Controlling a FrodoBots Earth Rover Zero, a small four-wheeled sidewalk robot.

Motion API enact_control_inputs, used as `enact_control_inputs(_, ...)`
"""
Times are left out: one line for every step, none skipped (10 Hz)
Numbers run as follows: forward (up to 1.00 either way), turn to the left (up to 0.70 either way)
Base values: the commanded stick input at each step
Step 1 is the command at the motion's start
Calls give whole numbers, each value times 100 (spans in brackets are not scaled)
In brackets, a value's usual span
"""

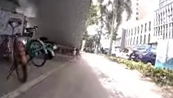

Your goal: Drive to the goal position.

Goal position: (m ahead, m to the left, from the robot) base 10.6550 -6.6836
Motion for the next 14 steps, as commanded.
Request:
enact_control_inputs(45, 0)
enact_control_inputs(45, 0)
enact_control_inputs(45, 0)
enact_control_inputs(45, 0)
enact_control_inputs(45, 0)
enact_control_inputs(45, 0)
enact_control_inputs(45, 0)
enact_control_inputs(45, 0)
enact_control_inputs(45, 0)
enact_control_inputs(45, 0)
enact_control_inputs(45, 0)
enact_control_inputs(45, 0)
enact_control_inputs(45, 0)
enact_control_inputs(45, 0)
